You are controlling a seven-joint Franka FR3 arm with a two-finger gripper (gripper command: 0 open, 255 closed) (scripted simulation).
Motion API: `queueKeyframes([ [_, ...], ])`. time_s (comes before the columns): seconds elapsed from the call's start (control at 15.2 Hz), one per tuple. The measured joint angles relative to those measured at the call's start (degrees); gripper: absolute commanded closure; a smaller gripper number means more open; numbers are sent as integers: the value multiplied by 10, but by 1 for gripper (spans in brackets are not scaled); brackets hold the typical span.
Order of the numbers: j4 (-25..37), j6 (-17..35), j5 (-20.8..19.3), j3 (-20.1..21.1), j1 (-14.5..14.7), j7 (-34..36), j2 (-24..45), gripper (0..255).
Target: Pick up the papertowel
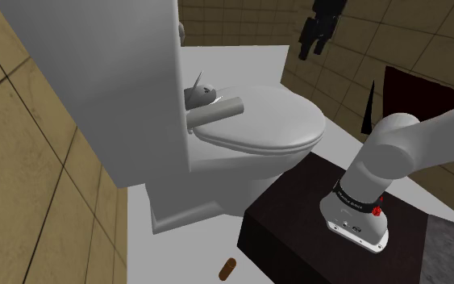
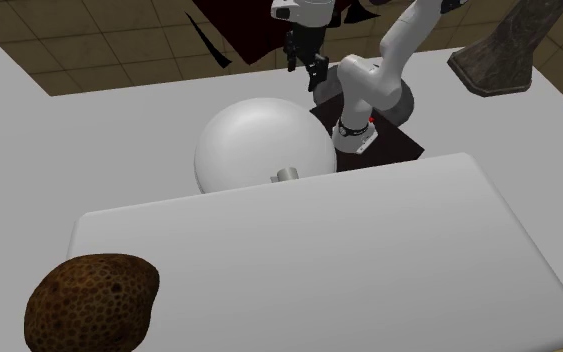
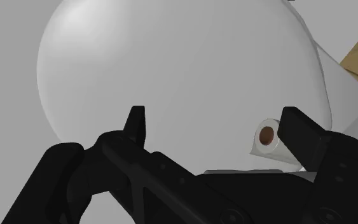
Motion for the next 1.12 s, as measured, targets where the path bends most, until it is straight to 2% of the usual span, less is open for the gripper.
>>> queueKeyframes([
  [0.2, 6, 15, -2, 3, 11, -16, 22, 0],
  [1.12, 63, 170, -29, 48, 115, -190, 252, 0],
])
